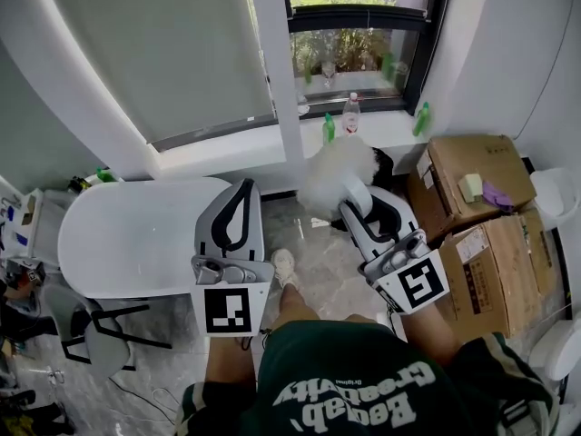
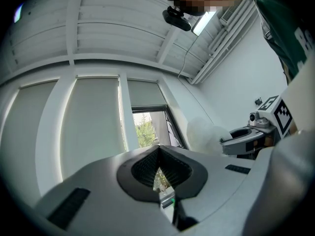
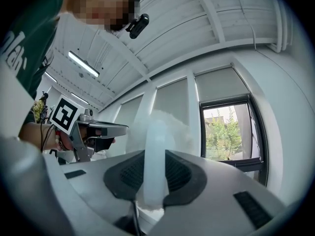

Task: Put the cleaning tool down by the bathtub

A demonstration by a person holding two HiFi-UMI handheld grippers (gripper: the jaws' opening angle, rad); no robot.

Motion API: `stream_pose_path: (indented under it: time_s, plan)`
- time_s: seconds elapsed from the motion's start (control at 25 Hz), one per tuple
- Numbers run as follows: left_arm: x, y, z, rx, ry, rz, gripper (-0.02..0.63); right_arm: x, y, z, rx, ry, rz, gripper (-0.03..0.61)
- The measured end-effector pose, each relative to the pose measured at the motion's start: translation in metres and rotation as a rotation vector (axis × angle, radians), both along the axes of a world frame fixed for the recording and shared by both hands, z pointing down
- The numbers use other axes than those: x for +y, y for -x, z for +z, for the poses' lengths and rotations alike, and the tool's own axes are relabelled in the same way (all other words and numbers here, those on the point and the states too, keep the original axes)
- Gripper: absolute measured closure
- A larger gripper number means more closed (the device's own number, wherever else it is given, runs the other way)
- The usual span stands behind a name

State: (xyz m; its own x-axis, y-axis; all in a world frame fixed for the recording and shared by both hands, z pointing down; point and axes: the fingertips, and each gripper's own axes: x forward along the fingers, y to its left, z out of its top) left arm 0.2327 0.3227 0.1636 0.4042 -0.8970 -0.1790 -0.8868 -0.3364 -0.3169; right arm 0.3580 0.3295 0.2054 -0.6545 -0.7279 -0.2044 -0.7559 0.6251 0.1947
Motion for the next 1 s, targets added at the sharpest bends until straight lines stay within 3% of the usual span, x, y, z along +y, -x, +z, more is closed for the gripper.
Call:
stream_pose_path:
  time_s: [0.48,1.0]
  plan:
    - [-0.133,0.037,-0.004,0.018,-0.018,0.023,0.611,-0.122,0.033,0.000,0.023,0.005,0.039,0.486]
    - [-0.274,0.054,-0.020,0.020,-0.024,0.134,0.611,-0.252,0.073,-0.005,0.027,0.059,0.104,0.486]
